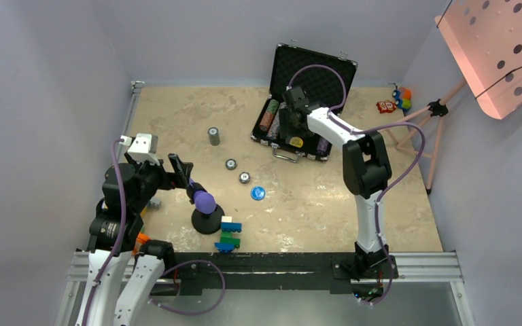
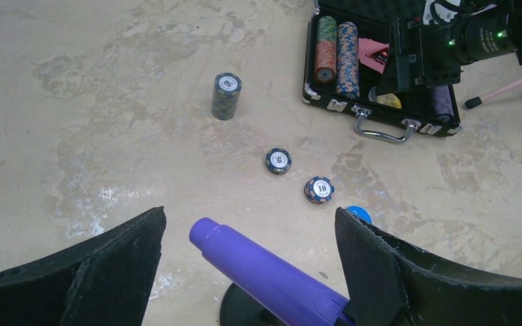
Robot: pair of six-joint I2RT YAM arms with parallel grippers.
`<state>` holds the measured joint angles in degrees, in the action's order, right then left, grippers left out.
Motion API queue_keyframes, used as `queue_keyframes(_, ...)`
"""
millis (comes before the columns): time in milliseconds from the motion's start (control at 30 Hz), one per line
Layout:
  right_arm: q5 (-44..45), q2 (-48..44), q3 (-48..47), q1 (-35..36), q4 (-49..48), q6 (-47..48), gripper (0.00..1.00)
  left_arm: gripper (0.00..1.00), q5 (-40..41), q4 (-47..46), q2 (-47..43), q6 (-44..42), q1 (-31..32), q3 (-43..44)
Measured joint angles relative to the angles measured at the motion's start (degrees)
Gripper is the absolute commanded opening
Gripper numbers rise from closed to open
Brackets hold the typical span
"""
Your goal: Pack up texas hold em set
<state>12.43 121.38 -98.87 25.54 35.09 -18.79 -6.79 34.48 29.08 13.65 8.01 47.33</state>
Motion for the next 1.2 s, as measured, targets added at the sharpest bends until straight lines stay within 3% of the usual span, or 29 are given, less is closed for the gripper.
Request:
queue_keyframes(500,-0.07,0.11,0.04,0.00,-0.20,0.33,0.66,0.98,0.00,0.00,0.00,0.02,0.00,0.00)
queue_keyframes(700,-0.39,-5.66,5.44,0.98,-1.92,1.11,0.66,0.98,0.00,0.00,0.00,0.00,0.00,0.00)
queue_keyframes(967,-0.02,-15.76,10.27,8.02,-4.09,1.25,0.66,0.98,0.00,0.00,0.00,0.00,0.00,0.00)
queue_keyframes(1200,-1.16,-15.96,14.60,17.18,-4.81,-0.26,0.67,0.98,0.02,0.00,0.00,0.02,0.00,0.00)
